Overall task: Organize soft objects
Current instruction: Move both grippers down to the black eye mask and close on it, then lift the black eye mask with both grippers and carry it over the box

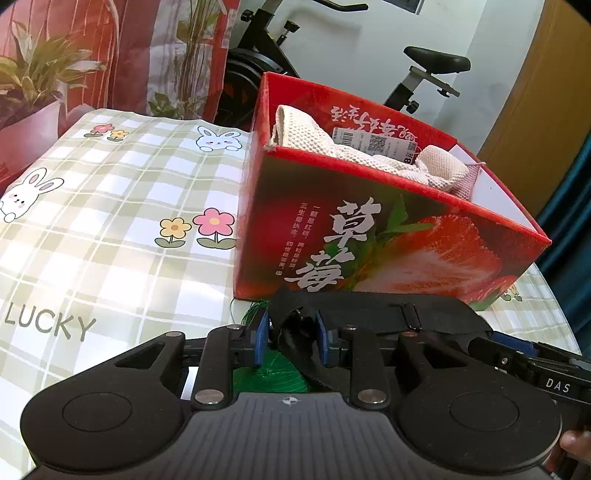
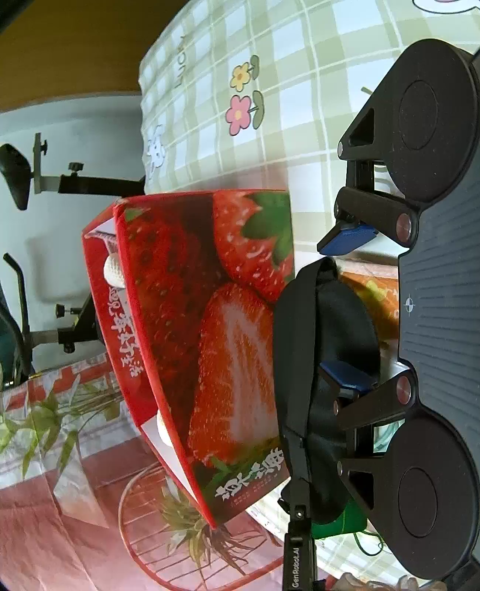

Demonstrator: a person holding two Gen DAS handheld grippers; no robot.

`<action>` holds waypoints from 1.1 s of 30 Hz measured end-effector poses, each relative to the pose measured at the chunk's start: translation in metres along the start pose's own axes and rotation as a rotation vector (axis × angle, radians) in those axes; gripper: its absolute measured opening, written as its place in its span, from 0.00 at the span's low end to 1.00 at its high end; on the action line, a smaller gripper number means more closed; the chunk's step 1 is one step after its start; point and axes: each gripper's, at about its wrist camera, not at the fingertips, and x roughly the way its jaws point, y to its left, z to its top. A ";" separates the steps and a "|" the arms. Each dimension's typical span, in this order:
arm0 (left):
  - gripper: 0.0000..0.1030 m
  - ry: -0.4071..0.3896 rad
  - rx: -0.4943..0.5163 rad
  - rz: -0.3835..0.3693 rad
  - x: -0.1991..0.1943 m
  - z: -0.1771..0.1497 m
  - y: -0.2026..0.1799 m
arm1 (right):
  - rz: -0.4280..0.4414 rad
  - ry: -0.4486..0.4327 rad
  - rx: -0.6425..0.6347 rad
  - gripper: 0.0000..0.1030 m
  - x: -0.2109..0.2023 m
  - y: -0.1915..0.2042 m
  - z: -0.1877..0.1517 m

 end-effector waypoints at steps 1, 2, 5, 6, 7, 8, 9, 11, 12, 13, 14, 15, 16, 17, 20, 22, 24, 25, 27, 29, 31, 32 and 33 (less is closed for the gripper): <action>0.28 0.001 -0.004 -0.002 0.001 0.000 0.001 | 0.005 0.004 0.006 0.59 0.002 -0.001 0.000; 0.27 0.003 -0.007 -0.003 0.001 -0.001 0.002 | 0.010 0.008 0.013 0.59 0.004 -0.002 0.001; 0.28 0.009 -0.019 -0.008 0.003 -0.003 0.004 | 0.023 0.015 0.008 0.59 0.009 -0.003 0.004; 0.28 0.008 -0.020 -0.010 0.003 -0.003 0.005 | 0.030 0.018 -0.002 0.58 0.011 -0.002 0.006; 0.28 0.009 -0.021 -0.010 0.003 -0.003 0.004 | 0.032 0.020 -0.010 0.58 0.012 -0.001 0.007; 0.28 0.009 -0.021 -0.010 0.003 -0.003 0.004 | 0.026 0.017 -0.019 0.56 0.012 0.000 0.008; 0.27 0.009 -0.021 -0.010 0.002 -0.003 0.004 | 0.022 0.010 -0.026 0.54 0.011 0.002 0.009; 0.25 0.006 -0.018 -0.010 0.000 -0.004 0.002 | 0.018 -0.010 -0.029 0.47 0.007 0.004 0.011; 0.24 0.003 -0.014 -0.011 -0.001 -0.004 0.001 | 0.021 -0.017 -0.030 0.46 0.005 0.004 0.012; 0.22 0.001 -0.009 -0.013 -0.002 -0.005 0.000 | 0.023 -0.024 -0.030 0.43 0.002 0.005 0.013; 0.22 -0.001 0.000 -0.014 -0.004 -0.005 -0.003 | 0.022 -0.031 -0.029 0.39 0.000 0.005 0.013; 0.21 -0.004 0.013 -0.013 -0.007 -0.006 -0.006 | 0.021 -0.039 -0.027 0.38 -0.003 0.005 0.014; 0.20 -0.012 0.029 -0.012 -0.009 -0.006 -0.008 | 0.023 -0.048 -0.023 0.36 -0.006 0.006 0.015; 0.20 -0.022 0.044 -0.014 -0.013 -0.006 -0.011 | 0.026 -0.058 -0.022 0.35 -0.010 0.006 0.015; 0.18 -0.046 0.082 -0.025 -0.023 -0.008 -0.017 | 0.022 -0.087 -0.040 0.32 -0.019 0.009 0.018; 0.17 -0.057 0.096 -0.037 -0.029 -0.010 -0.021 | 0.034 -0.099 -0.033 0.26 -0.025 0.010 0.021; 0.17 -0.066 0.103 -0.046 -0.034 -0.011 -0.023 | 0.047 -0.101 -0.020 0.21 -0.029 0.010 0.022; 0.17 -0.068 0.104 -0.051 -0.036 -0.012 -0.024 | 0.054 -0.102 -0.017 0.19 -0.032 0.010 0.021; 0.17 -0.071 0.101 -0.060 -0.040 -0.015 -0.024 | 0.061 -0.105 -0.015 0.14 -0.036 0.012 0.020; 0.17 -0.071 0.103 -0.069 -0.043 -0.017 -0.025 | 0.070 -0.105 -0.012 0.13 -0.041 0.013 0.017; 0.17 -0.071 0.110 -0.075 -0.046 -0.021 -0.026 | 0.077 -0.102 -0.014 0.12 -0.046 0.014 0.013; 0.17 -0.070 0.115 -0.077 -0.047 -0.023 -0.028 | 0.079 -0.100 -0.016 0.12 -0.047 0.015 0.011; 0.17 -0.068 0.119 -0.080 -0.048 -0.025 -0.028 | 0.081 -0.097 -0.019 0.12 -0.049 0.015 0.009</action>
